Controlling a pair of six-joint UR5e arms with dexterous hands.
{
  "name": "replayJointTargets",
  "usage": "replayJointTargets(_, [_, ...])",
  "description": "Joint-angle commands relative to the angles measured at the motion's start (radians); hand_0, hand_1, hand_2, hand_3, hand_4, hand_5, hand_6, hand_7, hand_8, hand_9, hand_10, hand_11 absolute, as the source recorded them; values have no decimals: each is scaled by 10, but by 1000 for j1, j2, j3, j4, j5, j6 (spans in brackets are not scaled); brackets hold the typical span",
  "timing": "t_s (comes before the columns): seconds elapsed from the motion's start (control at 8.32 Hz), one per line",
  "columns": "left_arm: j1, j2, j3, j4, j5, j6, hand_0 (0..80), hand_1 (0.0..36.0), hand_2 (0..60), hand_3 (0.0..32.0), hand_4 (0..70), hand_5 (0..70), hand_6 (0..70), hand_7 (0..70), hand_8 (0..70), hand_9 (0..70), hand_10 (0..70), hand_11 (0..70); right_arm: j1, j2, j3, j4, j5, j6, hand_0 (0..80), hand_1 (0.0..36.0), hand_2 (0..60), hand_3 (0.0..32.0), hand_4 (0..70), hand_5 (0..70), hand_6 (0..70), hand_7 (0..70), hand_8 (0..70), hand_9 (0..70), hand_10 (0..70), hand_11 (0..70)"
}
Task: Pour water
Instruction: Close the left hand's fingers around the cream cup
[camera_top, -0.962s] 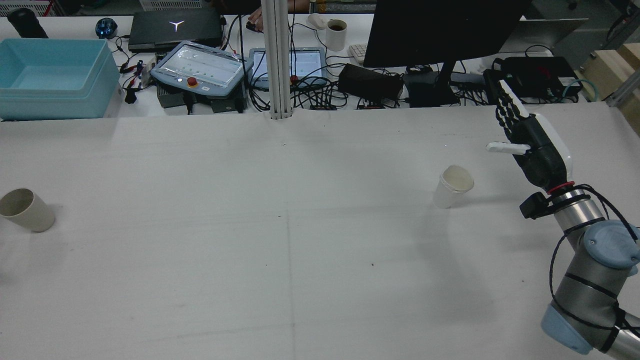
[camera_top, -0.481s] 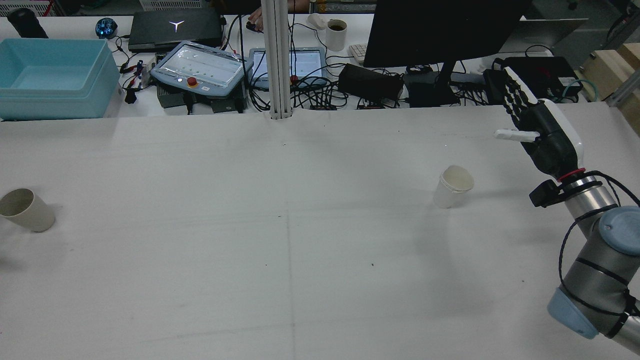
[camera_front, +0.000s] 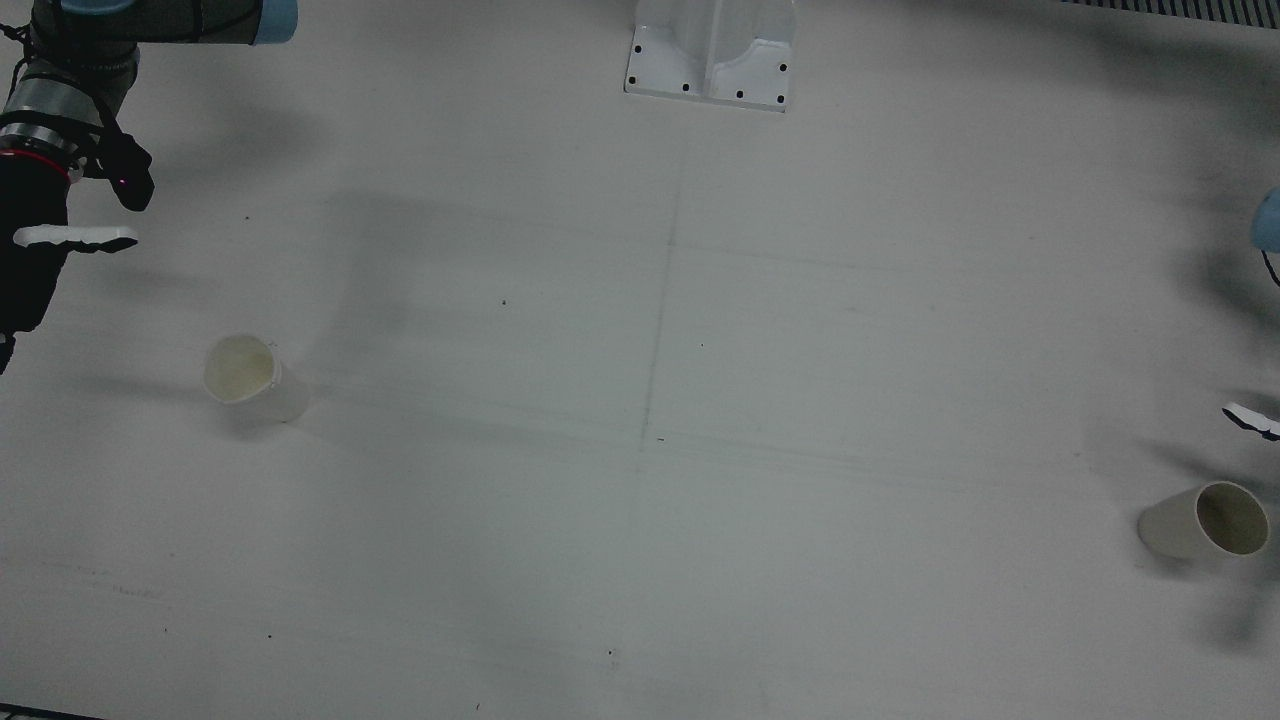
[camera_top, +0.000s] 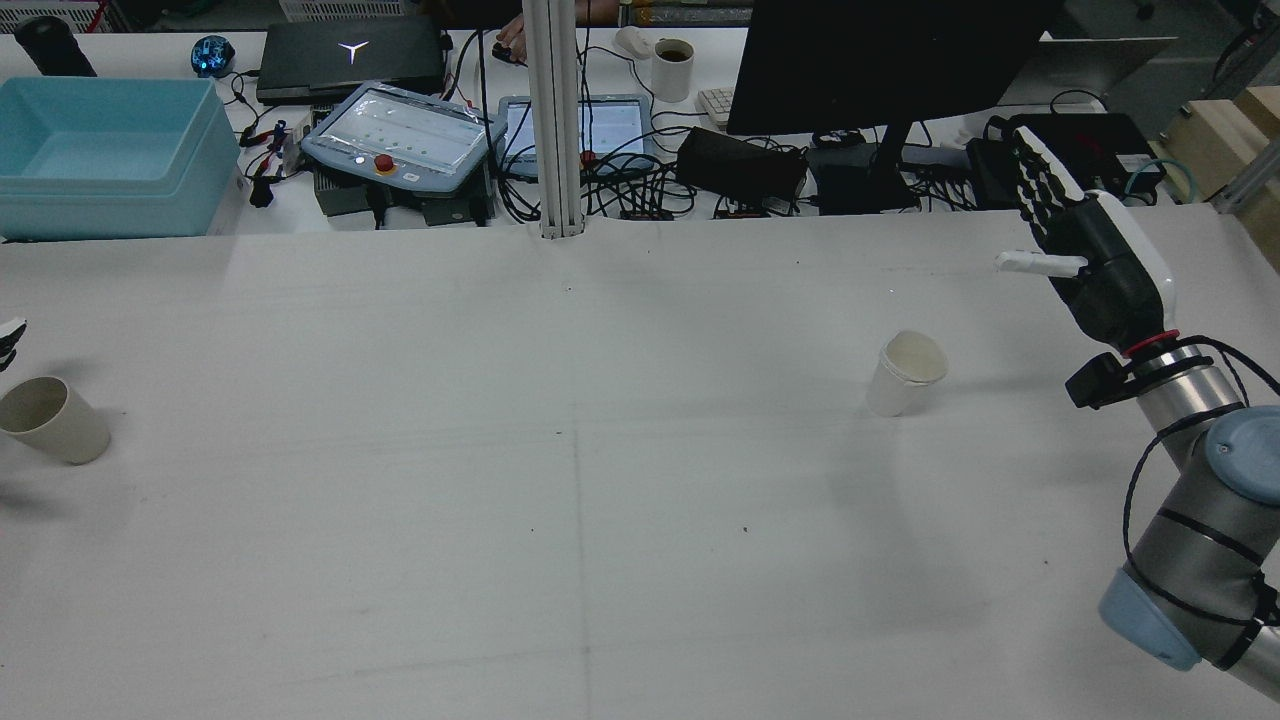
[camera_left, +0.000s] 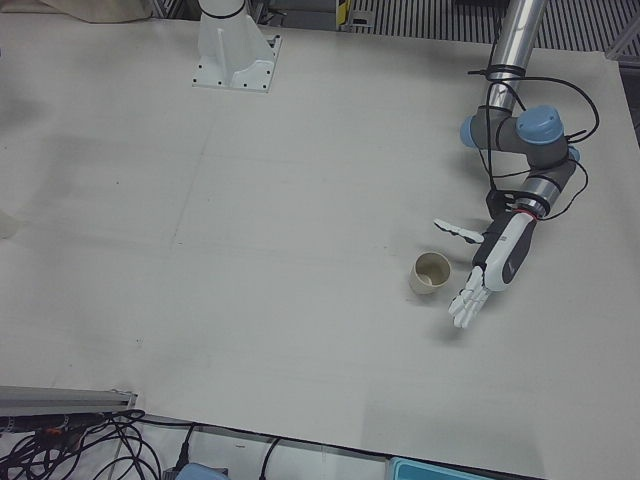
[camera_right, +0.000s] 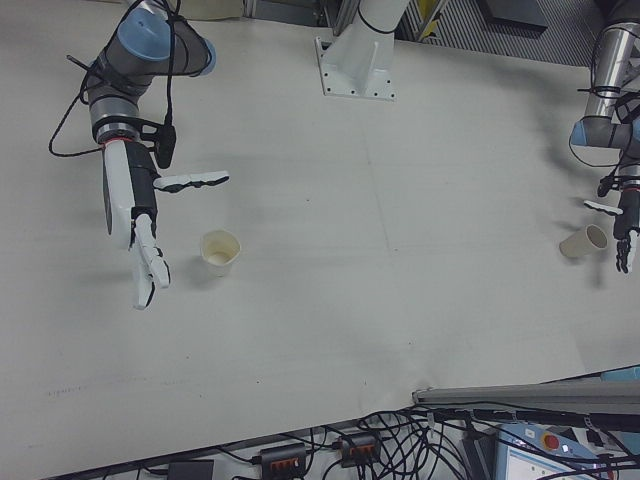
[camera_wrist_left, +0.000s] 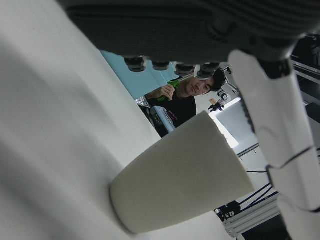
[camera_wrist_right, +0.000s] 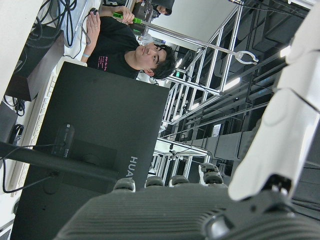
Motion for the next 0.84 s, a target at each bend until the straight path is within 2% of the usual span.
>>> replayJointTargets(0.0, [45, -32, 58, -10, -18, 0, 474, 131, 0, 0, 0, 96, 20, 14, 0, 0, 20, 45, 0, 1, 0, 0, 0, 1, 473, 142, 40, 62, 0, 80, 0, 0, 0, 0, 0, 0])
replayJointTargets(0.24, [47, -41, 58, -7, -22, 0, 469, 124, 0, 0, 11, 134, 22, 16, 0, 0, 23, 47, 1, 1, 0, 0, 0, 1, 472, 142, 41, 64, 0, 83, 0, 0, 0, 0, 0, 0])
replayJointTargets(0.48, [51, -41, 72, -4, -41, 0, 478, 143, 17, 0, 29, 162, 26, 23, 0, 0, 27, 54, 1, -1, 0, 0, 0, 2, 471, 140, 41, 68, 0, 83, 0, 0, 0, 0, 0, 0])
replayJointTargets(0.6, [54, -43, 77, -3, -41, 0, 490, 170, 59, 0, 36, 200, 33, 30, 0, 0, 35, 68, 1, -1, 0, 0, 0, 2, 471, 139, 38, 64, 0, 85, 0, 0, 0, 0, 0, 0])
replayJointTargets(0.72, [51, -46, 78, 1, -41, 0, 493, 181, 98, 0, 55, 228, 37, 29, 0, 0, 39, 74, 1, -1, 0, 0, 0, 2, 468, 135, 37, 60, 0, 89, 0, 0, 0, 0, 0, 0])
